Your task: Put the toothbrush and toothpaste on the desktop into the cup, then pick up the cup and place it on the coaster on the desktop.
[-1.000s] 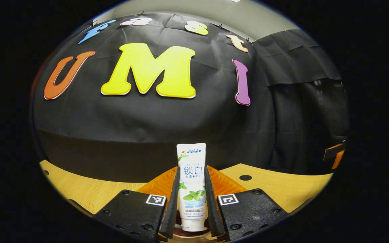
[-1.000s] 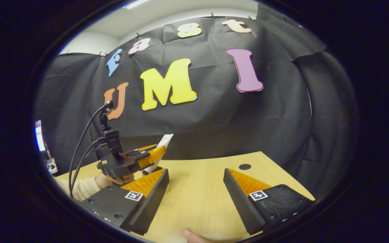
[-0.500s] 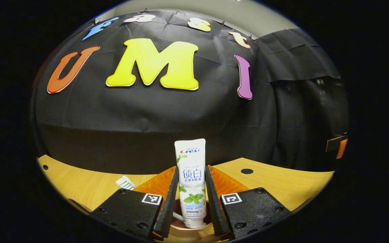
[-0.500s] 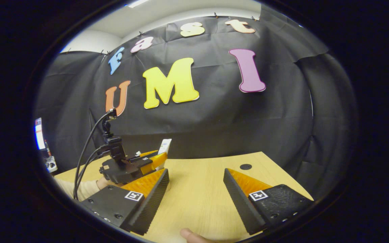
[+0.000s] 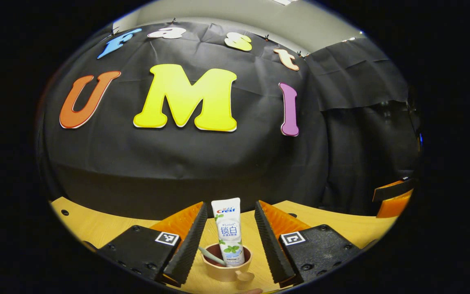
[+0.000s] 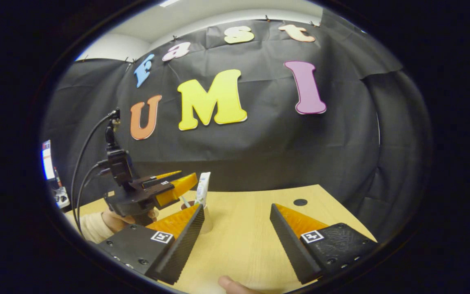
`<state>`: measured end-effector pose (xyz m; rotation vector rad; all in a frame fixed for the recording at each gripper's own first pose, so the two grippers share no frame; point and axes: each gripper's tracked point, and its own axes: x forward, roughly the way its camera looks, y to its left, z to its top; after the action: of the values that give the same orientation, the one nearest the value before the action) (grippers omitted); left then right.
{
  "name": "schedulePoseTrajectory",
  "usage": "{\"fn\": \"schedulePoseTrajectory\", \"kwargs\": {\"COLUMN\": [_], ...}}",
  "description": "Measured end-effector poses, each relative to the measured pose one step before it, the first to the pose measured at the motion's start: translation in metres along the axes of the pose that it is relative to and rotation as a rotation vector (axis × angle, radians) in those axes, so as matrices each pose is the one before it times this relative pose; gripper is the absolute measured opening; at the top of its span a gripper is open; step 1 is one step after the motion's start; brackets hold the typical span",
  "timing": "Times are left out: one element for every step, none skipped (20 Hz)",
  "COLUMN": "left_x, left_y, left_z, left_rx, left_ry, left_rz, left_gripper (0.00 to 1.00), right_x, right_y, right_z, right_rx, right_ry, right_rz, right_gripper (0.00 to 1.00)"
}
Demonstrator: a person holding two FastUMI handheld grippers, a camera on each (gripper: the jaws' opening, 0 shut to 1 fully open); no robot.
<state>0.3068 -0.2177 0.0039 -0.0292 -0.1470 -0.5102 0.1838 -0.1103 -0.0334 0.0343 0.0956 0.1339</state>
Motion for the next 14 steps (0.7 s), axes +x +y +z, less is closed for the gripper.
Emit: {"fn": "schedulePoseTrajectory", "kwargs": {"left_x": [-0.00634,-0.00852,-0.00745,-0.00805,-0.00876,-0.01021,-0.00955,-0.00962,-0.01006,-0.00999,-0.01291,-0.00972,-0.01082,-0.01002], "left_y": [-0.00213,-0.00034,0.00014,0.00096,0.00111,0.00249,0.00308,0.00363,0.00282,0.0059,0.00576,0.00449,0.0036,0.00408], "left_z": [0.00434,0.0036,0.0044,0.0038,0.0032,0.00407,0.00302,0.00218,0.00274,0.00359,0.00237,-0.00031,-0.00073,0.00114], "left_rx": [-0.00722,-0.00358,-0.00287,-0.00324,-0.00542,-0.00382,-0.00721,-0.00307,0.00581,0.01161,0.01512,0.00338,-0.0009,-0.00611], "left_ry": [0.00323,0.00161,0.00374,-0.00106,0.00147,-0.00001,-0.00073,0.00088,-0.00138,-0.00324,-0.00168,0.00563,0.00444,-0.00469], "left_rz": [-0.00921,0.00083,-0.00224,0.00384,0.00174,0.00792,0.00892,0.00978,0.00838,0.01833,0.01609,0.01312,0.01044,0.01079], "left_gripper": [0.78,0.78,0.78,0.79,0.87,0.91,0.94,0.95,0.96,0.97,0.97,0.96,0.97,0.96], "right_x": [-0.00008,-0.00063,0.00121,0.0019,0.00245,0.00301,0.0041,0.00423,0.00465,0.00536,0.00947,0.00706,0.00839,0.01353], "right_y": [0.00546,0.00505,0.00435,0.00332,0.00359,0.00351,0.00461,0.0047,0.00391,0.00353,0.00376,0.00224,0.00507,0.00067], "right_z": [0.00248,0.00043,0.00069,0.00077,0.00134,-0.0004,0.00002,-0.00221,-0.00122,-0.00144,-0.00373,-0.00247,-0.00479,-0.00275], "right_rx": [0.00266,0.00332,0.00008,-0.00174,-0.00068,-0.0032,-0.00456,-0.0018,-0.00041,-0.00022,-0.00176,-0.00279,-0.01101,-0.01039], "right_ry": [0.00022,0.00572,0.00601,0.00406,0.0051,0.00871,0.00743,0.0143,0.01278,0.01177,0.02295,0.02085,0.02364,0.0339], "right_rz": [0.00359,0.00204,-0.00166,-0.00422,-0.00572,-0.00699,-0.00209,0.00161,-0.00098,-0.00171,-0.00464,-0.00611,0.00448,-0.00375], "right_gripper": [0.97,0.96,0.96,0.94,0.97,0.97,0.97,0.97,0.99,0.96,0.96,0.97,0.97,0.96]}}
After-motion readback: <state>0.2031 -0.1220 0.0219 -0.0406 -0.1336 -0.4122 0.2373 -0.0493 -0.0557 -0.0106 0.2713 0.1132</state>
